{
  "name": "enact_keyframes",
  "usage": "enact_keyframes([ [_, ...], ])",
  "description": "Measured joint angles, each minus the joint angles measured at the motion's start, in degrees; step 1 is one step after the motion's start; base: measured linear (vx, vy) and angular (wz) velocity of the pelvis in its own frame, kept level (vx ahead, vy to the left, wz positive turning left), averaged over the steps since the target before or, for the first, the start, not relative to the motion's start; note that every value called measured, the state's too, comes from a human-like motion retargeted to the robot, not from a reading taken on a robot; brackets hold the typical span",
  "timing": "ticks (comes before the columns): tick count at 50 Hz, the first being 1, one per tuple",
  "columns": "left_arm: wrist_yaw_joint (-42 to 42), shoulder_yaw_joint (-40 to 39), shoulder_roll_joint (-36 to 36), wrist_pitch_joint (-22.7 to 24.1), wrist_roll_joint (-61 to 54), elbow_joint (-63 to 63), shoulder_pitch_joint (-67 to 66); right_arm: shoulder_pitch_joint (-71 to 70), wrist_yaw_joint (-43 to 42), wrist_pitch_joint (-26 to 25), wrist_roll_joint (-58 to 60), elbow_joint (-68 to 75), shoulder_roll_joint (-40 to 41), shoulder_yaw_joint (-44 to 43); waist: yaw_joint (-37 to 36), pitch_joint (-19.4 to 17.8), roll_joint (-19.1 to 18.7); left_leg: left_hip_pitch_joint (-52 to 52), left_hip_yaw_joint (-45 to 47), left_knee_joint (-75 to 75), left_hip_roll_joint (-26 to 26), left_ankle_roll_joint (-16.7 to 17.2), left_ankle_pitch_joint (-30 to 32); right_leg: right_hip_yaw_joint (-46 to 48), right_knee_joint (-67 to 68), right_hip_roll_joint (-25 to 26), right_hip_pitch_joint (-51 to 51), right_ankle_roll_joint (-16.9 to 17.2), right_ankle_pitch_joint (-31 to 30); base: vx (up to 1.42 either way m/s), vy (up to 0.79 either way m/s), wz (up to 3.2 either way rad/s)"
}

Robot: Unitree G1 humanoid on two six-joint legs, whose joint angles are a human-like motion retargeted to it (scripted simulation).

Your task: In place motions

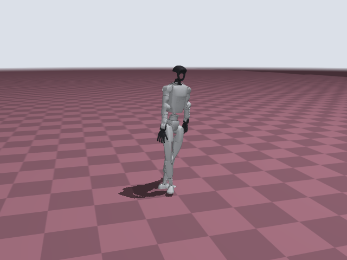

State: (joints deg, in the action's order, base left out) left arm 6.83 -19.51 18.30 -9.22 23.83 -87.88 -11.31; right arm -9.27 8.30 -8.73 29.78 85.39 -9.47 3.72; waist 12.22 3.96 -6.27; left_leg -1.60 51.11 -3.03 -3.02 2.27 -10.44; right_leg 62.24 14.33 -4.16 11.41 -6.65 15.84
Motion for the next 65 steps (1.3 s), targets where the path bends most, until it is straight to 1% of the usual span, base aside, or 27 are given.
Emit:
enact_keyframes([
  [3,1.4,-3.5,-3.3,0.9,-4.8,0.0,0.4,0.6,-2.2,-0.9,0.4,2.4,-0.1,-1.1,-0.3,0.6,-0.9,-1.1,3.6,1.1,-0.5,1.5,-1.2,4.0,-0.4,-0.4,-1.1,1.5,-1.9,-0.21,0.29,-2.34],
  [5,2.4,-5.4,-5.5,1.4,-6.9,0.4,0.9,0.8,-2.7,-1.3,-0.5,4.0,0.1,-1.8,-0.7,0.9,-0.7,-2.2,6.3,1.9,-0.1,2.4,-1.7,0.3,-0.8,0.2,-0.1,0.3,-4.9,-0.21,0.22,-2.2],
  [10,5.1,-3.5,-9.6,1.9,-11.0,1.4,4.0,3.3,1.1,-1.8,-1.8,5.5,1.2,-5.0,2.6,1.7,-2.4,-3.7,8.6,3.9,-0.8,3.8,-1.9,-8.1,-1.4,3.4,1.3,-1.1,-4.7,-0.21,0.14,-1.18],
  [15,7.5,1.3,-13.1,1.8,-9.2,5.2,9.1,7.4,0.7,-1.2,-2.7,5.2,1.4,-8.4,4.1,3.0,-5.3,-5.4,10.3,4.8,-2.3,5.1,-0.9,-8.7,1.2,3.9,1.0,3.5,-3.0,-0.15,0.09,-0.79],
  [18,10.1,3.6,-14.3,3.2,-7.2,10.4,10.1,9.0,-0.7,-1.3,-5.1,6.4,1.1,-9.3,-2.5,5.0,-3.9,-7.8,17.6,4.6,-0.1,6.4,-0.5,-15.5,3.6,5.1,1.9,5.1,-1.3,-0.08,0.0,-2.06],
  [21,12.2,6.1,-14.8,6.3,-4.7,16.7,9.8,10.2,-0.2,-1.5,-10.0,8.1,1.2,-11.4,-3.8,6.7,-3.5,-9.5,19.9,6.2,-0.2,5.6,2.0,-17.8,2.7,6.0,1.1,5.7,-0.8,-0.04,-0.11,-0.7],
  [23,12.3,7.6,-14.5,7.9,-3.2,19.9,8.8,10.6,0.1,-2.0,-13.3,8.6,1.4,-12.4,-2.7,7.6,-2.2,-10.1,18.5,9.3,-0.6,2.7,5.0,-17.3,0.7,4.8,-0.5,6.0,-1.1,-0.03,-0.13,0.51],
  [25,10.9,9.0,-14.0,8.4,-2.2,21.7,7.9,10.5,0.1,-2.5,-15.1,8.5,2.0,-12.6,0.6,7.9,0.4,-9.2,12.3,15.6,-2.0,-3.3,7.6,-14.8,-0.5,0.8,-2.0,6.8,-1.9,-0.04,-0.11,1.22],
  [27,8.8,9.4,-13.4,8.7,-2.1,21.3,7.4,9.8,0.3,-2.9,-13.1,7.6,2.3,-11.3,2.9,7.5,3.6,-6.1,3.9,25.9,-4.0,-9.6,7.3,-13.7,-1.2,-2.3,-2.5,5.7,-2.8,-0.06,-0.08,1.11],
  [28,8.1,9.3,-13.1,8.8,-2.3,20.7,7.2,9.5,0.4,-3.5,-11.2,7.2,2.3,-10.5,5.1,7.1,3.9,-3.5,-1.4,31.1,-6.0,-10.3,6.7,-11.8,-2.2,-2.6,-3.1,5.2,-3.3,-0.09,-0.08,1.92],
  [30,6.5,8.6,-12.8,8.6,-3.7,17.5,7.1,7.6,1.5,-4.7,-2.5,5.8,1.9,-6.9,14.7,4.9,2.8,8.1,-23.6,44.6,-9.2,-9.2,5.4,-3.2,-5.4,-0.8,-4.4,2.4,-5.1,-0.15,-0.06,2.05],
  [31,5.8,7.2,-13.2,8.1,-4.4,15.5,7.2,6.4,2.4,-4.4,2.1,5.1,1.5,-4.4,12.4,4.9,3.3,11.5,-29.3,46.2,-5.4,-7.2,5.7,-6.7,-5.3,-1.6,-4.4,3.0,-5.6,-0.23,0.01,-1.59],
  [32,5.2,5.7,-13.5,7.6,-5.2,13.3,7.3,5.1,3.4,-3.9,6.6,4.3,1.1,-2.1,7.7,5.0,4.4,13.2,-30.8,46.3,-2.4,-5.8,5.6,-12.8,-4.4,-2.6,-3.9,3.8,-5.6,-0.28,0.07,-6.12],
  [33,4.5,3.9,-13.9,7.0,-6.0,10.7,7.8,3.8,4.6,-2.7,10.7,3.2,0.6,0.1,-2.1,5.4,6.5,11.5,-24.3,43.4,-1.1,-5.4,4.7,-24.0,-2.1,-4.0,-2.6,5.3,-4.7,-0.29,0.07,-6.62],
  [35,3.6,1.7,-14.4,5.6,-8.2,6.4,8.0,1.8,6.1,0.3,15.8,0.5,0.0,2.4,-7.3,3.9,8.3,10.7,-21.5,38.8,0.5,-7.6,2.7,-30.7,-1.5,-4.8,-2.1,4.8,-5.0,-0.28,0.04,-3.87],
  [37,3.4,-0.3,-14.8,4.8,-10.5,2.6,8.3,0.3,7.1,2.1,16.9,-2.9,-0.4,3.4,-5.4,1.6,8.2,12.3,-27.4,35.3,3.4,-10.4,0.4,-30.7,-3.3,-3.8,-3.0,2.9,-6.6,-0.22,-0.02,-0.92],
  [39,3.5,-2.0,-15.1,4.3,-11.8,0.2,7.8,-0.5,8.0,3.3,15.5,-5.6,-0.2,3.8,-7.6,0.1,7.5,14.3,-37.1,30.4,7.7,-9.2,0.8,-34.7,-2.9,-2.9,-2.8,2.8,-7.4,-0.11,0.01,-2.01],
  [42,2.9,-2.9,-15.6,4.0,-11.9,-1.0,6.4,-0.5,8.2,4.3,10.2,-8.5,1.1,2.6,-12.2,-1.9,5.6,14.7,-56.4,20.7,14.1,-5.1,4.9,-40.7,-2.3,1.0,-3.0,2.0,-8.2,0.03,-0.03,-2.39],
  [44,2.6,-2.7,-15.8,4.2,-10.6,-0.6,5.6,-0.1,8.3,4.2,5.7,-9.5,2.2,1.2,-13.0,-2.2,4.7,14.1,-61.5,16.5,15.4,-6.2,7.6,-42.7,-1.2,2.4,-3.0,1.9,-7.9,0.12,-0.05,-1.31],
  [45,2.5,-2.6,-15.9,4.4,-9.9,-0.2,5.3,0.1,8.4,4.1,3.5,-9.7,2.7,0.6,-12.2,-1.7,4.8,14.3,-61.4,16.9,15.8,-6.5,6.7,-43.2,-0.6,2.1,-2.6,2.3,-7.7,0.15,-0.08,-0.36],
  [47,2.8,-2.1,-15.6,4.5,-9.4,0.3,5.0,0.7,8.8,3.6,0.8,-9.6,3.7,-0.4,-9.4,-0.9,3.5,13.8,-49.6,15.0,9.0,-5.5,7.6,-42.9,0.4,3.3,-1.8,2.3,-7.3,0.15,-0.11,0.29],
  [50,2.8,-0.1,-14.9,4.1,-8.9,0.4,6.4,2.4,8.0,2.5,-1.8,-9.0,4.7,-2.9,-3.9,-1.7,2.7,11.5,-55.6,12.2,10.8,-5.7,9.7,-40.3,0.4,3.6,-3.1,2.0,-7.4,0.1,-0.1,0.38],
  [53,3.0,1.7,-13.9,4.3,-8.4,1.0,8.1,3.2,7.4,2.8,-2.3,-7.6,4.0,-3.2,-12.3,-2.6,3.9,12.6,-43.7,11.1,10.3,-8.2,10.8,-51.9,2.1,7.0,-1.2,0.5,-7.9,0.03,-0.05,-2.3],
  [55,3.2,4.1,-12.8,4.5,-7.2,1.8,8.7,3.8,7.5,2.6,0.3,-6.4,3.3,-3.7,-4.0,-1.5,2.9,10.4,-50.7,9.2,9.2,-5.5,9.9,-46.2,1.8,5.6,-0.7,0.8,-6.3,-0.07,-0.01,0.97],
  [57,3.3,5.0,-12.1,5.2,-6.7,2.7,8.8,3.7,7.1,1.9,3.8,-5.5,2.8,-2.4,-2.9,-2.0,2.4,10.4,-47.0,8.8,7.9,-5.9,9.6,-48.0,2.0,6.5,0.2,0.5,-5.2,-0.19,0.04,-0.76],
  [60,3.4,6.2,-10.9,5.4,-6.1,2.9,9.1,3.0,5.4,0.8,8.0,-4.5,2.3,-0.9,-0.3,-2.8,1.2,10.0,-41.4,8.7,5.3,-6.3,8.2,-44.8,1.6,6.1,0.9,-0.2,-2.9,-0.27,0.14,-1.88],
  [65,4.4,6.3,-9.4,4.5,-3.0,1.7,8.3,2.8,4.7,0.5,8.2,-3.3,1.6,-0.4,-0.2,-2.1,-0.1,7.6,-26.4,7.0,0.9,-5.4,4.7,-26.9,0.7,1.1,-1.4,0.1,2.5,-0.26,0.32,-2.81],
])
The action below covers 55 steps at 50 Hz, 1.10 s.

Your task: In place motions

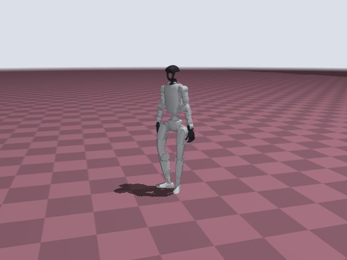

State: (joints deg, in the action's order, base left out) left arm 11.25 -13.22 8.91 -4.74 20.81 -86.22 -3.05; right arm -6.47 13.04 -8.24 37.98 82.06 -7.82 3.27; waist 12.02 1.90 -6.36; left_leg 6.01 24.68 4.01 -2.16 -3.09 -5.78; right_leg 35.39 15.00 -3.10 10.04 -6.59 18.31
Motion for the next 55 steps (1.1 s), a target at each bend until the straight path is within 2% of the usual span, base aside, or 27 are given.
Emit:
enact_keyframes([
  [5,-0.6,-1.9,0.6,-1.0,2.8,-1.2,-2.1,-0.2,-0.4,-0.8,-3.8,1.2,-0.2,-2.3,-2.3,1.6,-0.5,-3.6,15.6,-3.0,-1.7,1.9,-2.6,17.7,0.3,-3.4,-3.0,2.2,3.8,-0.28,0.36,-3.21],
  [8,-0.8,-3.2,0.5,-1.4,2.7,-2.1,-3.2,-0.6,-1.4,-0.9,-6.7,2.1,-0.3,-3.6,-3.4,2.2,-0.2,-6.1,22.2,-5.5,-0.7,3.1,-3.6,22.8,-0.7,-3.7,-3.9,3.2,3.2,-0.37,0.34,-3.01],
  [12,-0.8,-4.4,0.2,-2.1,2.2,-3.5,-3.4,-0.6,-2.0,-0.9,-8.3,2.6,-0.3,-4.9,-2.2,3.4,0.0,-7.7,28.6,-6.7,0.2,4.9,-4.6,13.4,-2.4,-2.6,0.5,2.7,-5.9,-0.38,0.24,-2.3],
  [15,-0.3,-4.0,0.2,-2.6,1.6,-3.6,-2.5,0.0,-2.9,-0.9,-8.9,2.7,-0.3,-5.9,2.0,3.5,-1.1,-8.0,30.6,-5.8,-1.1,6.0,-4.9,10.2,-5.1,0.4,1.3,1.2,-6.8,-0.38,0.17,-1.04],
  [20,1.1,-2.9,0.1,-2.3,1.3,0.1,0.0,1.6,-5.3,-1.1,-10.5,5.0,-0.8,-7.2,7.6,2.9,-2.2,-10.1,33.6,-2.4,-4.0,7.5,-4.3,5.3,-7.5,3.2,1.1,1.6,-6.6,-0.31,0.15,-0.63],
  [23,2.3,-2.4,0.0,-1.0,1.5,3.4,0.6,3.4,-6.4,-1.5,-11.5,7.9,-1.2,-7.2,7.5,4.4,-0.4,-10.8,34.5,2.8,-5.4,6.5,-1.5,1.7,-7.4,2.2,1.3,1.2,-6.4,-0.14,0.07,-0.99],
  [25,2.9,-1.8,-0.1,-0.2,1.1,5.3,1.0,4.0,-7.1,-2.1,-12.0,10.4,-1.3,-7.3,6.6,5.4,2.7,-10.5,35.0,9.6,-6.5,3.7,1.1,-1.2,-6.5,-0.3,1.4,1.1,-6.0,-0.13,0.03,-1.19],
  [28,3.0,-1.6,-0.3,0.3,-0.5,6.3,2.0,4.6,-7.0,-3.1,-10.8,11.8,-0.9,-7.9,5.9,6.2,7.4,-3.7,27.1,28.9,-11.1,-7.2,0.7,-5.7,-4.6,-4.5,1.8,1.2,-5.4,-0.16,0.0,-1.08],
  [29,3.1,-1.6,-0.4,0.3,-1.1,6.1,2.5,4.9,-6.4,-3.1,-10.1,11.5,-0.8,-8.1,5.9,6.1,7.6,-0.8,22.6,33.9,-12.3,-8.6,0.1,-6.4,-4.3,-4.6,1.8,1.1,-5.3,-0.14,-0.01,-0.86],
  [30,3.1,-1.7,-0.6,0.2,-1.6,5.9,3.0,5.2,-5.7,-3.1,-9.4,11.1,-0.7,-8.2,6.0,5.9,7.4,2.0,17.7,38.0,-13.3,-8.6,-0.5,-6.9,-4.0,-4.1,1.9,0.8,-5.2,-0.19,0.01,-1.03],
  [33,2.3,-2.1,-2.0,0.0,-2.7,5.1,4.0,5.8,-4.2,-2.7,-7.9,9.1,-0.5,-7.8,4.1,4.2,7.5,6.5,2.2,37.7,-5.8,-4.4,-2.2,-11.0,-3.6,-2.8,1.5,0.1,-6.0,-0.19,0.07,-1.47],
  [35,1.9,-1.9,-3.1,0.3,-3.5,4.7,4.3,5.7,-3.7,-2.1,-6.5,7.2,-0.5,-7.7,2.3,3.0,7.8,7.3,-2.1,34.1,-0.4,-4.1,-4.9,-14.9,-3.6,-2.0,1.2,-0.5,-6.7,-0.15,0.12,-1.87],
  [37,2.5,-1.3,-3.6,0.8,-3.3,4.5,4.2,5.4,-2.7,-1.5,-5.5,5.3,-0.5,-7.4,1.3,2.4,7.0,6.8,-3.5,27.8,1.9,-3.9,-5.7,-17.7,-3.8,-0.5,1.1,-0.9,-7.2,-0.09,0.08,-1.79],
  [40,3.8,0.0,-3.8,1.5,-1.1,4.6,2.8,5.3,-1.1,-0.7,-4.9,2.5,-0.3,-6.8,-0.3,0.8,4.1,5.6,-10.1,15.3,5.5,-1.8,-3.5,-20.8,-4.0,4.3,0.1,-1.8,-8.3,0.04,0.02,-1.73],
  [41,3.8,0.5,-3.7,1.7,-0.2,4.6,2.3,5.1,-0.9,-0.5,-5.0,1.8,-0.1,-6.6,-0.7,0.2,3.3,5.1,-10.6,11.3,5.9,-5.2,-0.7,-22.2,-4.0,5.5,-0.6,-1.7,-8.3,0.1,-0.02,-1.36],
  [42,3.8,0.9,-3.7,1.8,0.7,4.7,1.7,4.8,-0.8,-0.3,-5.3,1.2,0.0,-6.3,0.0,-0.1,2.4,4.8,-12.9,8.7,6.6,-6.8,0.7,-22.6,-4.2,6.8,-1.0,-1.8,-8.4,0.14,-0.04,-0.41],
  [43,3.8,1.2,-3.5,1.9,1.5,4.8,0.9,4.5,-0.8,-0.2,-5.5,0.9,0.2,-6.1,3.0,0.1,1.0,4.5,-18.7,9.2,8.0,-4.9,-0.6,-20.9,-4.4,8.3,-0.6,-2.5,-8.5,0.13,-0.08,0.39],
  [44,3.8,1.0,-3.3,1.9,2.5,4.7,0.3,4.2,-1.0,-0.2,-5.9,0.8,0.6,-5.5,5.5,0.6,0.0,4.4,-15.0,9.2,5.7,-3.5,-0.7,-19.9,-4.6,9.4,0.1,-3.1,-8.7,0.11,-0.11,0.73],
  [45,3.8,0.5,-3.1,2.0,3.4,4.6,-0.4,3.8,-1.3,-0.3,-6.3,0.8,1.0,-4.7,7.6,1.2,-0.7,4.4,-6.5,9.0,1.6,-2.3,-0.2,-19.1,-4.6,10.3,1.0,-3.7,-8.9,0.04,-0.14,0.21],
  [47,3.5,-0.7,-2.7,1.6,5.1,4.1,-0.7,3.2,-2.8,-0.4,-7.9,0.8,2.2,-4.0,9.4,0.6,-0.4,5.3,-12.9,8.5,3.7,-1.0,1.2,-19.2,-5.1,11.1,0.4,-4.0,-9.2,-0.03,-0.13,-0.04],
  [48,3.2,-1.0,-2.6,1.2,5.6,3.8,-0.7,3.1,-3.6,-0.3,-9.1,1.0,2.6,-4.1,9.8,0.2,-0.1,4.3,-9.5,8.0,2.6,-0.9,0.9,-18.9,-5.4,11.1,-0.2,-3.9,-9.3,-0.04,-0.1,-0.22],
  [50,2.9,-1.0,-2.3,0.8,5.7,3.4,-0.5,3.4,-4.2,0.7,-11.3,1.5,2.7,-4.4,6.5,-0.2,0.4,2.9,-8.0,5.9,3.0,-1.2,1.1,-21.1,-5.2,12.2,-0.9,-3.7,-9.6,-0.01,-0.14,-0.85],
  [52,2.9,-1.4,-2.2,0.5,5.5,3.3,-0.4,4.2,-4.0,1.5,-12.2,2.0,2.5,-4.1,1.6,0.7,1.0,2.6,-5.4,5.1,2.5,-0.6,1.2,-25.1,-4.7,13.0,-1.0,-2.1,-9.9,0.04,-0.22,-1.39],
  [55,3.0,-2.1,-2.1,0.6,4.1,4.1,-0.5,5.0,-4.4,1.4,-11.2,3.2,2.3,-4.3,-7.3,2.2,2.5,3.9,0.7,5.7,0.5,0.0,0.8,-38.5,-6.6,12.9,-4.6,0.5,-10.8,-0.01,-0.21,-1.28],
])
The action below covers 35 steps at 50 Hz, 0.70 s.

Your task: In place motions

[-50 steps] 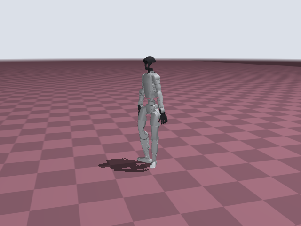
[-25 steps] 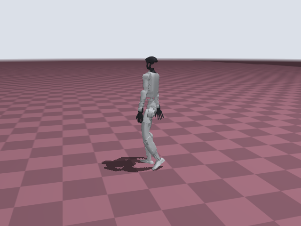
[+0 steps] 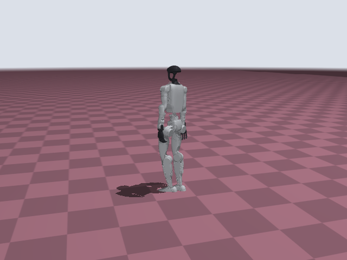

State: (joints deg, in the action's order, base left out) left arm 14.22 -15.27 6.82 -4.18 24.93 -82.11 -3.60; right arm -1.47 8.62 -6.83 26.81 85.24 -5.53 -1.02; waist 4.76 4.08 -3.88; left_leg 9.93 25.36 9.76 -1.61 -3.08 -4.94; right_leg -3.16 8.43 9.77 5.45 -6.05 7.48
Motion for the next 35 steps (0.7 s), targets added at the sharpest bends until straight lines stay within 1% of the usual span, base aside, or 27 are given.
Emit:
enact_keyframes([
  [2,0.2,0.0,0.1,0.5,-1.5,0.9,0.1,0.1,-0.5,-0.1,-0.4,0.5,-0.1,-0.7,-4.2,-0.4,0.4,0.3,2.0,0.5,-1.1,0.0,-0.1,-11.6,-1.8,0.8,-2.7,0.7,-1.1,-0.05,-0.23,-0.25],
  [3,0.3,0.0,0.0,0.6,-2.1,1.2,0.2,0.2,-0.4,0.0,-1.3,0.5,-0.1,-1.2,-4.9,-0.9,0.5,0.6,1.3,0.8,-1.2,-0.1,0.0,-15.5,-2.1,1.0,-3.3,1.0,-1.5,-0.08,-0.22,0.86],
  [5,0.8,-0.4,0.2,0.5,-2.9,2.0,1.1,-0.1,-0.1,0.4,-4.1,0.4,0.0,-2.3,-4.3,-2.6,0.3,1.8,-2.6,2.0,-0.9,-0.4,0.6,-18.3,-1.7,0.6,-3.3,3.0,-0.5,-0.07,-0.27,1.89],
  [7,1.1,-1.0,0.3,0.2,-3.4,3.0,1.9,-0.7,0.1,0.0,-6.3,0.4,-0.1,-2.9,-2.5,-4.1,0.4,3.1,-8.3,2.0,0.9,-0.9,2.2,-9.1,-0.6,-1.3,-1.1,1.4,0.7,-0.02,-0.29,2.65],
  [8,1.3,-1.2,0.3,0.2,-3.6,3.5,2.3,-1.0,0.4,-0.5,-6.8,0.6,-0.3,-3.0,-1.7,-4.5,0.9,3.7,-11.0,1.5,2.5,-1.3,3.3,-2.0,-0.4,-2.9,0.0,0.3,0.4,-0.02,-0.24,2.62],
  [9,1.3,-1.1,0.3,0.3,-3.7,3.9,2.5,-1.2,0.8,-0.9,-6.6,1.0,-0.7,-2.9,-2.2,-4.7,1.3,4.2,-13.1,1.0,3.7,-1.5,4.4,0.6,-0.3,-3.4,0.1,-0.1,0.8,-0.01,-0.23,2.32],
  [10,1.3,-0.9,0.2,0.4,-3.7,4.4,2.6,-1.3,1.3,-1.4,-6.1,1.4,-1.2,-2.7,-3.3,-5.0,1.6,4.6,-14.8,0.3,4.6,-1.6,5.5,0.9,-0.2,-3.3,-0.3,-0.1,1.6,0.06,-0.24,1.58],
  [12,0.8,-0.3,-0.1,0.6,-4.2,5.1,2.6,-1.4,2.3,-1.9,-4.0,1.9,-2.4,-2.1,-8.2,-5.5,1.7,5.3,-16.3,-0.4,4.7,-1.1,6.9,3.7,-0.5,-5.5,-1.1,1.5,2.3,0.11,-0.24,1.25],
  [13,0.6,0.1,-0.2,0.6,-4.7,5.3,2.6,-1.3,2.7,-2.1,-2.6,1.9,-3.0,-2.0,-9.5,-5.6,1.7,5.9,-17.9,-0.7,5.1,-0.9,7.3,6.2,-0.7,-6.3,-1.3,2.0,2.7,0.12,-0.25,2.18],
  [14,0.8,0.4,-0.3,0.8,-5.0,5.3,2.7,-1.2,3.0,-2.1,-1.0,1.8,-3.6,-2.1,-9.2,-5.6,1.7,6.6,-19.8,-1.0,5.9,-1.2,7.4,9.7,-0.5,-7.0,-0.9,2.2,3.1,0.13,-0.27,3.19],
  [15,1.1,0.7,-0.2,0.9,-5.4,5.2,2.8,-1.1,3.2,-2.1,0.7,1.6,-4.2,-2.2,-7.9,-5.6,1.6,7.3,-21.9,-1.3,7.0,-1.5,7.3,13.7,-0.1,-7.8,-0.2,2.4,3.5,0.23,-0.3,4.99],
  [16,1.8,0.6,-0.2,0.9,-5.2,5.0,2.8,-0.9,2.9,-2.1,2.3,1.4,-4.7,-2.2,-2.9,-5.5,1.1,7.9,-24.6,-1.7,8.7,-2.3,6.8,21.5,0.4,-8.8,0.8,1.9,3.7,0.26,-0.32,5.81],
  [17,2.3,0.4,-0.1,0.8,-5.1,4.7,2.6,-0.7,2.6,-2.2,3.7,1.4,-5.2,-2.2,0.3,-5.4,0.8,8.1,-25.2,-2.2,9.5,-3.1,5.9,27.5,0.7,-9.9,1.2,1.9,4.0,0.23,-0.3,5.38],
  [20,2.0,-0.1,0.4,0.4,-4.6,3.9,1.5,-0.3,1.6,-2.6,5.3,1.9,-6.8,-1.5,0.0,-5.0,1.4,7.3,-11.3,-3.3,6.1,-3.9,0.0,34.6,-0.2,-12.5,-0.5,3.9,5.3,0.18,-0.27,3.28],
  [23,-0.2,-1.2,1.5,-0.3,-4.6,1.5,0.6,-0.4,1.7,-3.6,5.7,3.0,-8.0,-1.9,0.8,-3.9,2.2,6.0,3.9,-3.0,2.8,-3.1,-4.7,43.3,-1.9,-14.1,-2.4,5.3,6.2,0.35,-0.31,3.13],
  [25,-1.7,-2.2,2.1,-1.0,-4.8,-0.6,-0.1,-0.4,1.6,-4.2,5.6,3.5,-8.6,-2.6,1.5,-2.9,2.7,4.8,13.0,-2.2,1.0,-2.4,-6.1,48.8,-2.9,-14.7,-3.5,6.5,6.6,0.34,-0.3,3.04],
  [27,-2.7,-3.4,2.7,-1.3,-5.1,-2.6,-0.9,-0.4,1.2,-4.4,5.2,3.5,-9.0,-3.2,1.8,-2.0,3.3,3.2,19.9,-0.6,-0.4,-2.6,-5.1,53.5,-3.4,-15.4,-4.7,7.9,7.0,0.53,-0.36,2.71],
  [28,-3.0,-4.1,3.1,-1.3,-5.3,-3.7,-1.2,-0.5,0.9,-4.5,4.9,3.4,-9.2,-3.3,1.9,-1.6,3.7,3.1,20.3,0.7,-0.7,-3.0,-3.7,55.5,-3.6,-15.7,-5.2,8.7,7.1,0.41,-0.33,2.35],
  [30,-3.1,-5.4,3.8,-1.2,-5.7,-5.8,-1.9,-0.8,0.2,-4.6,4.4,2.8,-9.3,-3.4,1.7,-1.1,4.2,3.9,16.1,3.0,-0.4,-3.8,-0.6,58.8,-3.7,-15.9,-6.4,10.0,7.2,0.38,-0.3,1.97],
  [32,-3.2,-6.5,4.1,-1.4,-5.9,-7.2,-3.2,-0.9,-0.6,-4.5,4.2,2.1,-9.2,-3.5,0.4,-1.0,4.2,2.6,12.1,1.1,0.7,-0.8,0.1,60.8,-3.6,-15.2,-7.9,10.9,7.2,0.54,-0.31,1.34],
  [33,-3.3,-7.0,4.2,-1.5,-5.9,-7.8,-3.9,-1.0,-0.9,-4.3,4.1,1.6,-9.2,-3.6,-0.5,-0.9,4.4,1.6,11.6,-0.6,1.3,-0.6,0.2,61.7,-3.6,-15.2,-8.6,11.3,7.2,0.54,-0.27,1.0],
  [35,-3.6,-8.0,4.0,-1.6,-5.5,-8.9,-5.4,-1.1,-0.8,-4.0,3.9,0.7,-9.0,-3.7,-2.4,-0.5,5.2,1.3,6.8,-3.6,5.4,-2.7,0.4,63.2,-3.6,-15.5,-10.1,11.9,6.9,0.53,-0.25,0.89],
])
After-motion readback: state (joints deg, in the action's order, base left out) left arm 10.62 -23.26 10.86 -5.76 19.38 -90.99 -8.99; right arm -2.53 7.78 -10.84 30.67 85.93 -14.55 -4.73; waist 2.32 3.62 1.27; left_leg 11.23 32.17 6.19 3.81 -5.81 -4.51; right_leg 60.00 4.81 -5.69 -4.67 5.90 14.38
